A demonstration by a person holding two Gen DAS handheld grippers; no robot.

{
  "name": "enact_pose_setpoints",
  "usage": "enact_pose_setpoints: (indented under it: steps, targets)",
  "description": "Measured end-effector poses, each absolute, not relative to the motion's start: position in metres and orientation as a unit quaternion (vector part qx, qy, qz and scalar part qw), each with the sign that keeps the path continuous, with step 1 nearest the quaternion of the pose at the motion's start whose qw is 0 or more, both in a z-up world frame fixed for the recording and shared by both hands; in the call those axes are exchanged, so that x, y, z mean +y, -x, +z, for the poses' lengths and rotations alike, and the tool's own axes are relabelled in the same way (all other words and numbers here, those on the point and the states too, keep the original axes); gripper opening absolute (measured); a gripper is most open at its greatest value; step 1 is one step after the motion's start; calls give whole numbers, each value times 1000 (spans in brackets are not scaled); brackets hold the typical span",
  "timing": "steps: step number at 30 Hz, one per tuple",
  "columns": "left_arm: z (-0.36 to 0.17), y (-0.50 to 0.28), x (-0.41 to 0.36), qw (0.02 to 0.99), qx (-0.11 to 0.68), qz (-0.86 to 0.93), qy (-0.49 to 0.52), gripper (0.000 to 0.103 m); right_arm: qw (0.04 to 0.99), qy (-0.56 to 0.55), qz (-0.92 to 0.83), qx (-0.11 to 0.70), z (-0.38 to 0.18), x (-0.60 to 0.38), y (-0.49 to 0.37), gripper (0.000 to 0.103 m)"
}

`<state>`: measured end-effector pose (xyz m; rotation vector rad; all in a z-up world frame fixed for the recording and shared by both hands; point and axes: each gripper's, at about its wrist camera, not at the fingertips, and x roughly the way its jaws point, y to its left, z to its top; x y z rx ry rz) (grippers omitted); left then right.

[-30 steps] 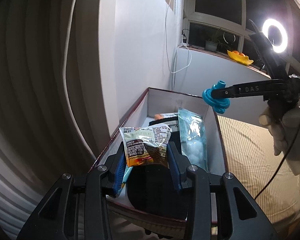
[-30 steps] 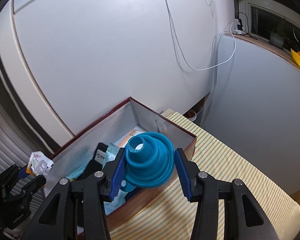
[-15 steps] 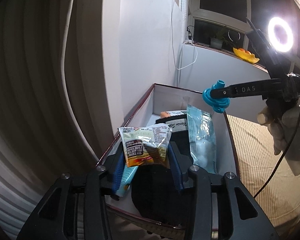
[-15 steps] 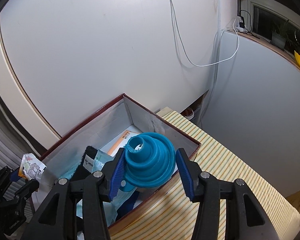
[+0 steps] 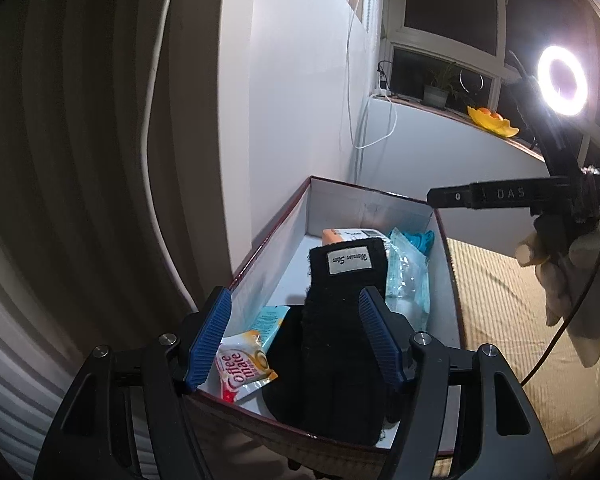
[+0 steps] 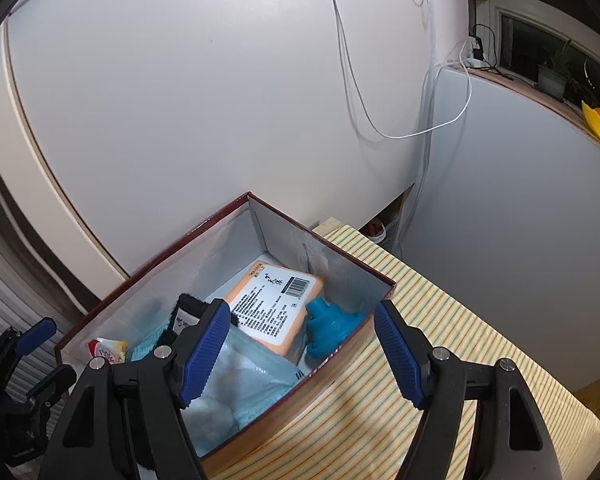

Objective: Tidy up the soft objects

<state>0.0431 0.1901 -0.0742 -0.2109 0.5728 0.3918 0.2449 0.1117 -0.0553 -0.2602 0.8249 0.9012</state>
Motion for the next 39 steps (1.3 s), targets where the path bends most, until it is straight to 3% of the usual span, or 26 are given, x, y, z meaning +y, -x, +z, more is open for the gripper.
enact_pose_setpoints:
  steps: [22,26,39]
  targets:
    - [-53,-5,163,946,255,160,118,67,825,128,433,339,-34,53,-154,71]
    - [-47,3,154,949,249,156,117,75,831,129,429,330,-30,38,-133,72]
    - [-41,14,116,955,249,122,102,76,866,102,379,310,-26,-24,-79,79]
